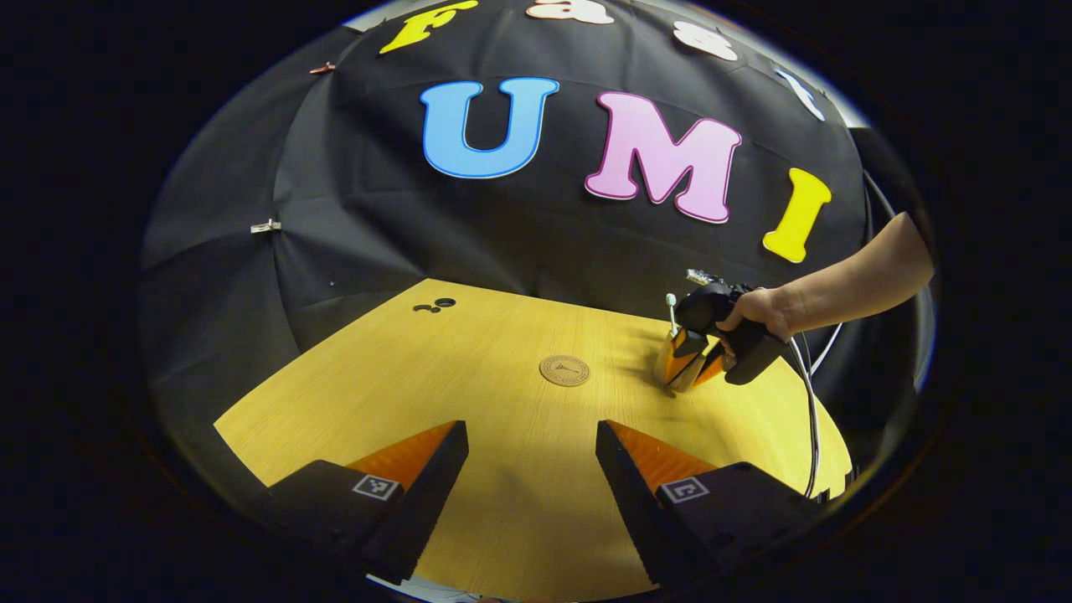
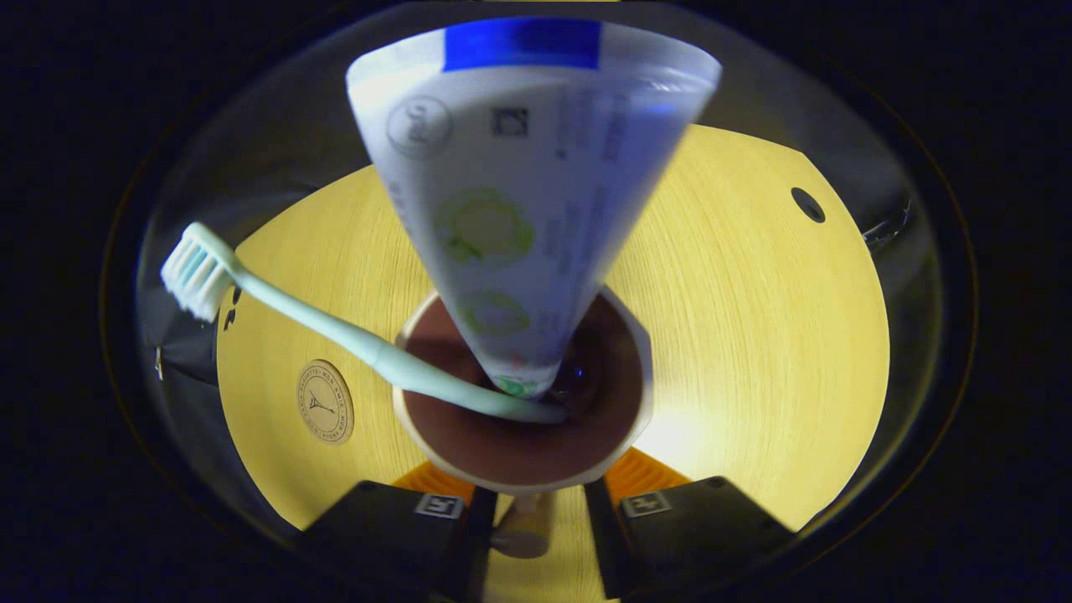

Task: Put the toothbrush and toothpaste on the desktop into the cup, then pick up the cup and place it on the coaster on the desktop.

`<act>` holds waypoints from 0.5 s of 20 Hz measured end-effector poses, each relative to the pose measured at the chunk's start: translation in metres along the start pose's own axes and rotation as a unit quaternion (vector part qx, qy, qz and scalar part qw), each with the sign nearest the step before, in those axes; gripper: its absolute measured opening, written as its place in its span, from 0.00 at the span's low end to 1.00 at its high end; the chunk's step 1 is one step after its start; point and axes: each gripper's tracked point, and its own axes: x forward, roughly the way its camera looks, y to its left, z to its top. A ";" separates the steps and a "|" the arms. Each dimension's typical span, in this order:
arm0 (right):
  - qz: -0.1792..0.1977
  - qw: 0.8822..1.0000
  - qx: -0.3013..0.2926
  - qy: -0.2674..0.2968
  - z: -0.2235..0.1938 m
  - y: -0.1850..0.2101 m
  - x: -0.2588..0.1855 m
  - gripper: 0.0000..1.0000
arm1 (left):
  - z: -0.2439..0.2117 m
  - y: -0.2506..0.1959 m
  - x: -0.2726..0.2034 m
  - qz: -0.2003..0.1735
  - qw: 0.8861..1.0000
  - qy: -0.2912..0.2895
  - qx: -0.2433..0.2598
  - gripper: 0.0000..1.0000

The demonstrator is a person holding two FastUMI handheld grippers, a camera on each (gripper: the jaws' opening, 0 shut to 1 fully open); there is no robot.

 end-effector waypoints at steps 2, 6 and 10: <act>0.004 1.000 -0.018 -0.004 0.001 -0.001 0.004 0.35 | -0.001 -0.002 -0.001 -0.003 1.000 0.001 0.002 0.98; 0.013 0.997 -0.071 -0.008 -0.007 -0.002 0.004 0.32 | -0.008 -0.008 -0.002 -0.009 1.000 0.010 0.000 0.98; 0.005 0.993 -0.115 -0.019 -0.011 -0.004 0.000 0.32 | -0.014 -0.007 -0.005 -0.008 1.000 0.017 -0.002 0.97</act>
